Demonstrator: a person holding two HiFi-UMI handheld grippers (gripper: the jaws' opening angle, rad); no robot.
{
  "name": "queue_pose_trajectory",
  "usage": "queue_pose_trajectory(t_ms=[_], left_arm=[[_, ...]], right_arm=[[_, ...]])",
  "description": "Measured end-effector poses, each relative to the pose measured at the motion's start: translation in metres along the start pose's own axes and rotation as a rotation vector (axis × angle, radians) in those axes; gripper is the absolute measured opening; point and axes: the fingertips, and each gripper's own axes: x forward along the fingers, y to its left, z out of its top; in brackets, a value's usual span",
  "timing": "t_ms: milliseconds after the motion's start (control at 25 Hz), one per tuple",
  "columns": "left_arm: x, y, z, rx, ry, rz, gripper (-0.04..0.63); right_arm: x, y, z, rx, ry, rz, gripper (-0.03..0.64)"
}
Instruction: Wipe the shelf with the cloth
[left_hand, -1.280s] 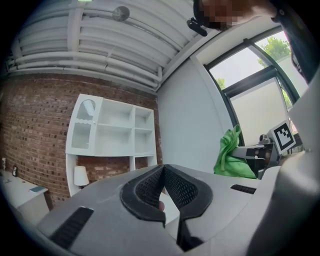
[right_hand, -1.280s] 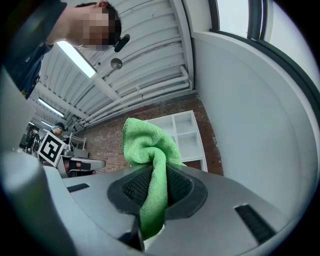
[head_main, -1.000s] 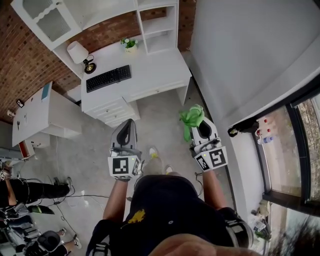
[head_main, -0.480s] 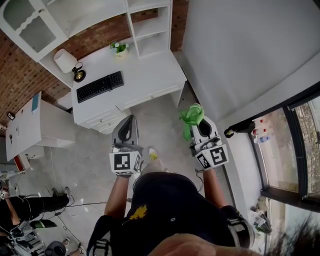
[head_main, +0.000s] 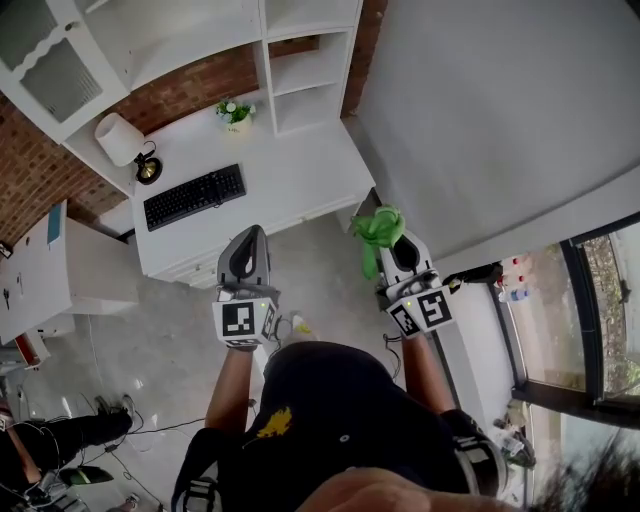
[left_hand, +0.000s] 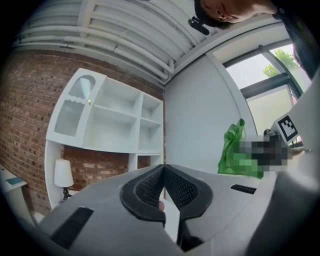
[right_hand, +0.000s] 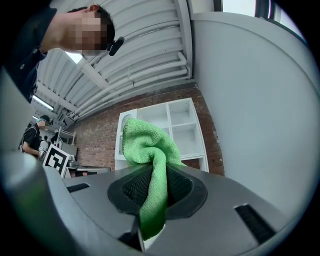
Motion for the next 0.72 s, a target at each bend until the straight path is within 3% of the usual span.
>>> queue_pose_trajectory(t_ms=[240, 440, 720], left_arm=[[0.045, 0.035, 0.001, -0.004, -0.021, -0.041, 0.018], [0.069, 0.045, -0.006, -0.030, -0.007, -0.066, 0.018], [0.127, 0.060, -0.014, -0.026, 0.002, -0.048, 0.018]], right_arm=[[0.052, -0.008, 0.002, 0.052, -0.031, -0.037, 0.052], [0.073, -0.021, -0.013, 0.050, 0.012, -0.070, 0.052], [0.128, -0.060, -0.034, 0.039, 0.046, -0.038, 0.053]])
